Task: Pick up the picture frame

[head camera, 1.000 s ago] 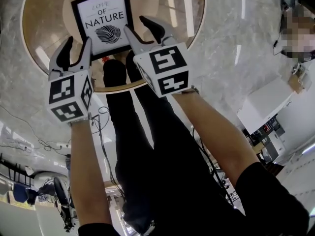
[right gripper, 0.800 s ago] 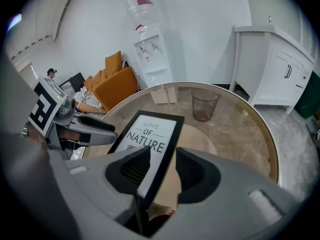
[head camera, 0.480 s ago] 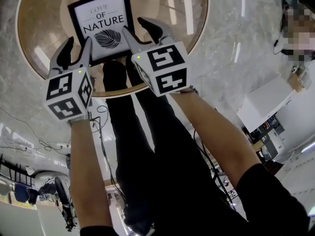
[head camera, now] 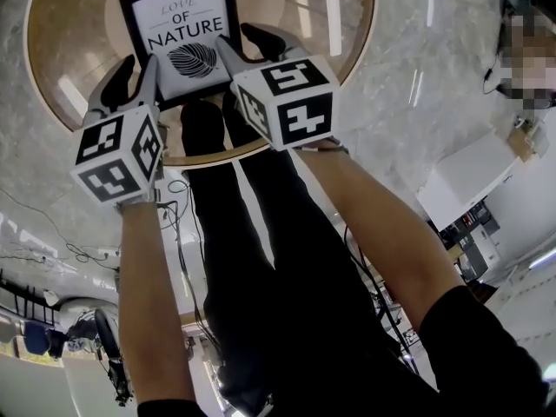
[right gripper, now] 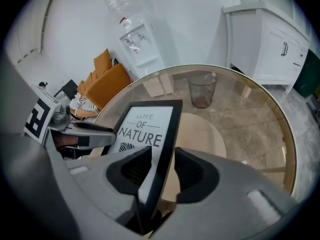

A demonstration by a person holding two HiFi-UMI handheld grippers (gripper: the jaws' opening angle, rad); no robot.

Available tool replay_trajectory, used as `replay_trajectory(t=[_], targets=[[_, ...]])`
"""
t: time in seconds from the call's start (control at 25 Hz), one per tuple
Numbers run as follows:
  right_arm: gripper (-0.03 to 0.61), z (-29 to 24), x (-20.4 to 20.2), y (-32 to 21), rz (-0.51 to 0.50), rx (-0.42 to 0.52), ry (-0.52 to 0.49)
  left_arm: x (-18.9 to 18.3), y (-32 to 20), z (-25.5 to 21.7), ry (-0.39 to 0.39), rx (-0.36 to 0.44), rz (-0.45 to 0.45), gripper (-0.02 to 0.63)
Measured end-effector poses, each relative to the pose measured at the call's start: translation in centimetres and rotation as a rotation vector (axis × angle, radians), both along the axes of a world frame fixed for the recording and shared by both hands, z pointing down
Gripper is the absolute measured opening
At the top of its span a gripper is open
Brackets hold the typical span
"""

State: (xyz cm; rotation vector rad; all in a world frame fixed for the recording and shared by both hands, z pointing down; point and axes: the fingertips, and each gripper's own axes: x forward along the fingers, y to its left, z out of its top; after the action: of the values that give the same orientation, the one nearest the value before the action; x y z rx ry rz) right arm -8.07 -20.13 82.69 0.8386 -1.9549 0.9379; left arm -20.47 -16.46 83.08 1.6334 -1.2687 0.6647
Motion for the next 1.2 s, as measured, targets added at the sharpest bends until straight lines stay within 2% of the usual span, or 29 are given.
replay_trajectory(t=[0.2,0.28,0.4,0.8,1.2], targets=[[0.127,0.6,-0.1,0.3,0.043,-0.009,0.009,0.1,0.2,0.3,-0.01,-0.012,0.028,0.133],[0.121,0.7,-0.1,0.3,0.061,-0.013,0.019,0.2,0.2,0.4,0.006,-0.017,0.006,0.106],[0.113,0.9,0.0,0.2,0.092,-0.026,0.026,0.2,0.1,0.5,0.019,-0.026,-0.025,0.098],[0.083,-0.1,0.3,-0.1,0.15,-0.042,0.014,0.3,0.2,-0.6,-0.007,-0.02,-0.008,0.094],[0.074,-4.5,0.0,-0.9,0.16,0.018,-0.029,-0.2,-0.2,-5.3,-0.041,0.068,-0.041,0.089]])
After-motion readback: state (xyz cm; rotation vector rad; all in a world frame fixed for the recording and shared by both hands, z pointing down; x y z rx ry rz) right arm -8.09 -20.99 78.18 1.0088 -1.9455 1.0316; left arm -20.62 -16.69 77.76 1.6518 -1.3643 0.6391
